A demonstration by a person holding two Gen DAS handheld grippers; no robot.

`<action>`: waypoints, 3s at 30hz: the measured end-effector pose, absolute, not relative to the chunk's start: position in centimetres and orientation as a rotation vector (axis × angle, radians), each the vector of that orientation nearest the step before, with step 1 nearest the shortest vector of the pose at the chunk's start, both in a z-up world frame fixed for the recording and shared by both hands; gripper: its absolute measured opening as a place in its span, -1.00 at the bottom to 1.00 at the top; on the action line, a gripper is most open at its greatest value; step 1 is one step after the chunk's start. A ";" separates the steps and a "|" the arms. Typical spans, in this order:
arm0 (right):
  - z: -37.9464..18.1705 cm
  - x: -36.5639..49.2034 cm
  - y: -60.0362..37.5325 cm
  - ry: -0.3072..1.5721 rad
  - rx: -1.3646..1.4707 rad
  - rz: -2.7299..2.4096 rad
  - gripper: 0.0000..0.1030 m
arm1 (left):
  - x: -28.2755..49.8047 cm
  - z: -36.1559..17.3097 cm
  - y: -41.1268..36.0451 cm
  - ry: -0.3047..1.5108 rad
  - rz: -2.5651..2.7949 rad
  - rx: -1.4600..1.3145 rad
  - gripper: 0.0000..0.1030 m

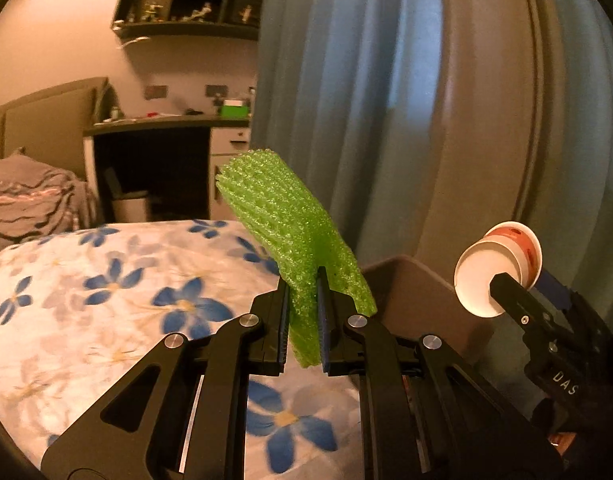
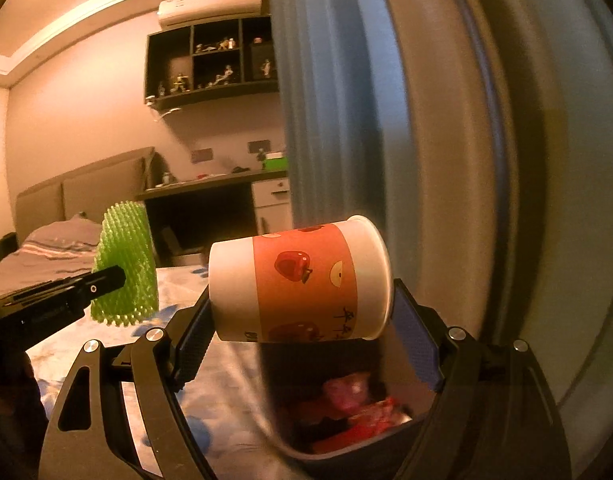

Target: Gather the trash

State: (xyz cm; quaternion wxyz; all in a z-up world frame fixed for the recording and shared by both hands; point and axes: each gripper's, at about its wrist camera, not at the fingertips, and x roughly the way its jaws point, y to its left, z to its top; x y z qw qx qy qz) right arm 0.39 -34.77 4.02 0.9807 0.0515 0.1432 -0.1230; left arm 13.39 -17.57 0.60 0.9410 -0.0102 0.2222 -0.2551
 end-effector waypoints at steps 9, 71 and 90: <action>2.5 1.0 -37.2 0.318 0.120 -0.291 0.55 | 14.3 -1.6 -22.9 0.483 -0.616 0.040 -0.78; 2.0 1.3 -36.9 0.373 0.180 -0.251 0.89 | 14.8 -5.7 -19.2 0.564 -0.397 0.005 0.89; 4.7 -3.6 -27.1 0.339 0.009 -0.231 0.89 | 5.6 -1.3 -9.0 0.432 -0.173 -0.028 0.89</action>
